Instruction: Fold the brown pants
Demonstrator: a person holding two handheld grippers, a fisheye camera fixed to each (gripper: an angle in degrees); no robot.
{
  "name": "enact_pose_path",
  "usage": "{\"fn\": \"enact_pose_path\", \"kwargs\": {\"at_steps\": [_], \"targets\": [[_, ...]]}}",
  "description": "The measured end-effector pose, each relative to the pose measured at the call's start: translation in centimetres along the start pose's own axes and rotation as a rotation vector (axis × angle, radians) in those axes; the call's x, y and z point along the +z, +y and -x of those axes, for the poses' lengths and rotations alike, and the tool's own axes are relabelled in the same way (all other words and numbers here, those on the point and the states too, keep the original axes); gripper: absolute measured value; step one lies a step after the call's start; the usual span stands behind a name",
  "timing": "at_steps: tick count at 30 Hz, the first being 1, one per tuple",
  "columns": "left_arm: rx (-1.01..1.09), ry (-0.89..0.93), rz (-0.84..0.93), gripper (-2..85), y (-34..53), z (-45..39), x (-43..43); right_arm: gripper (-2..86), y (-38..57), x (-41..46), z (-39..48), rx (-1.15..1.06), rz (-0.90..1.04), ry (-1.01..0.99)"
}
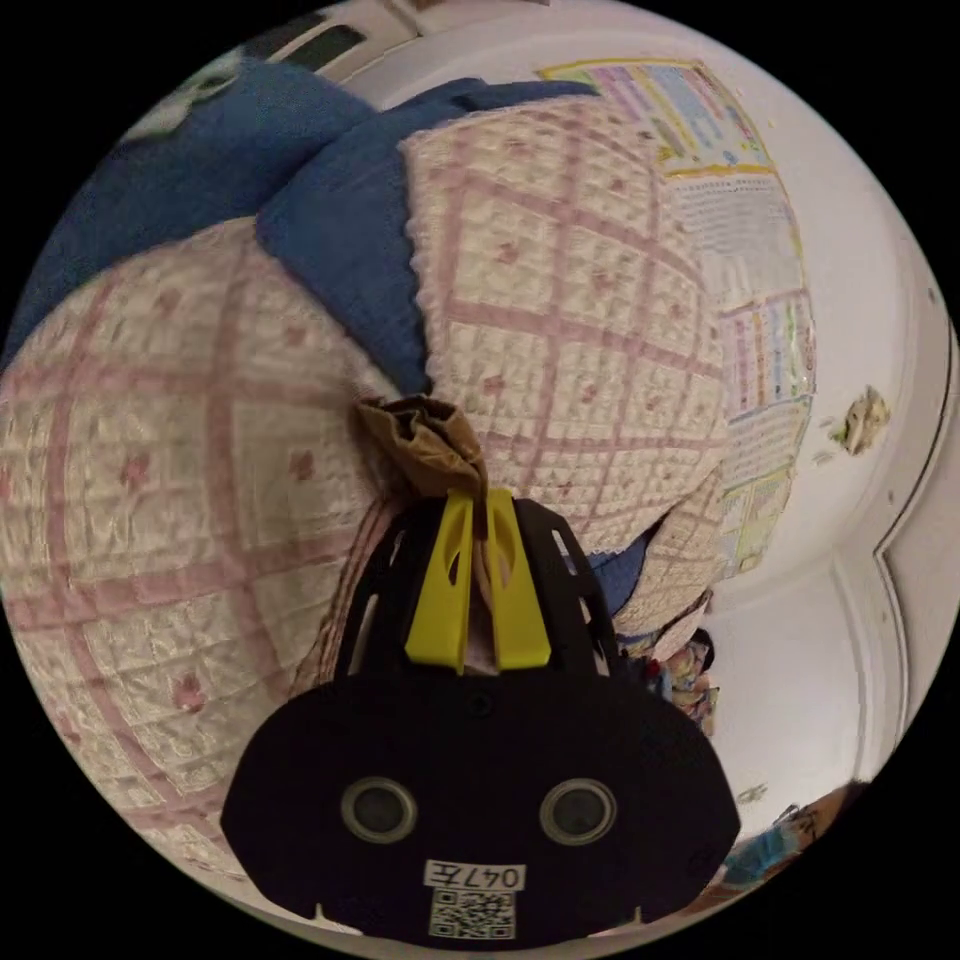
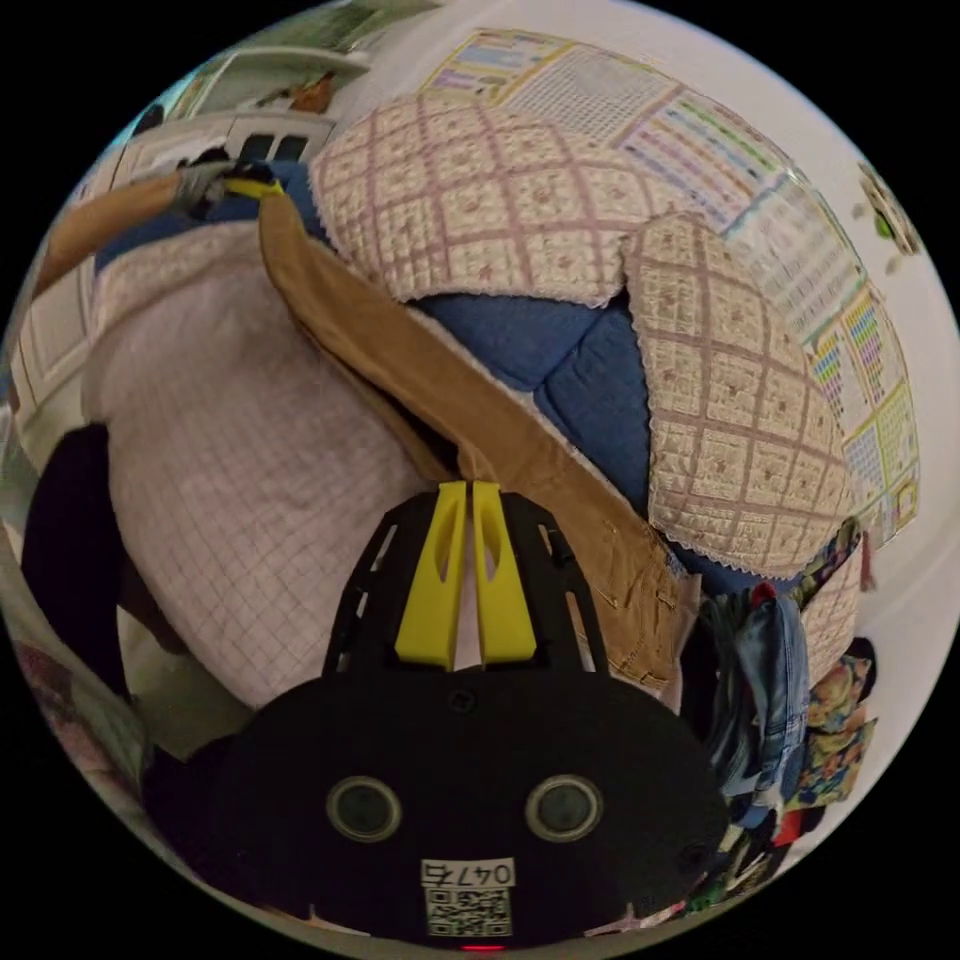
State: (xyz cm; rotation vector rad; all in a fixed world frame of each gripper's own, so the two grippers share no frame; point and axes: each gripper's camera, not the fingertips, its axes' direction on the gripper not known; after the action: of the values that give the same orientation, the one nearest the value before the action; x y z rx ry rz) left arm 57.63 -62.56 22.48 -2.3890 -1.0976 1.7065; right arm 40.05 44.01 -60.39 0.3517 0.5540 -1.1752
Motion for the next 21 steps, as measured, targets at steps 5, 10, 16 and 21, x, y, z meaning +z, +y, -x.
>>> {"fn": "enact_pose_path", "kwargs": {"at_steps": [5,10,16,21], "targets": [[0.101,-0.031,-0.007,-0.8,1.6,-5.0,-10.3,-0.4,2.0,-6.1,-1.1,-0.090,-0.012,0.018],[-0.131,-0.209,0.226,-0.8,9.6,6.9,-11.3,-0.3,5.5,-3.6,1.5,-0.136,0.104,-0.213],[-0.320,-0.106,0.163,-0.8,11.6,13.5,-13.3,-0.2,5.7,-0.6,2.8,-0.175,0.166,-0.271],[-0.004,-0.191,0.004,-0.8,4.4,-0.3,-18.3,-0.2,4.3,-1.2,3.2,-0.203,0.147,-0.203]]}}
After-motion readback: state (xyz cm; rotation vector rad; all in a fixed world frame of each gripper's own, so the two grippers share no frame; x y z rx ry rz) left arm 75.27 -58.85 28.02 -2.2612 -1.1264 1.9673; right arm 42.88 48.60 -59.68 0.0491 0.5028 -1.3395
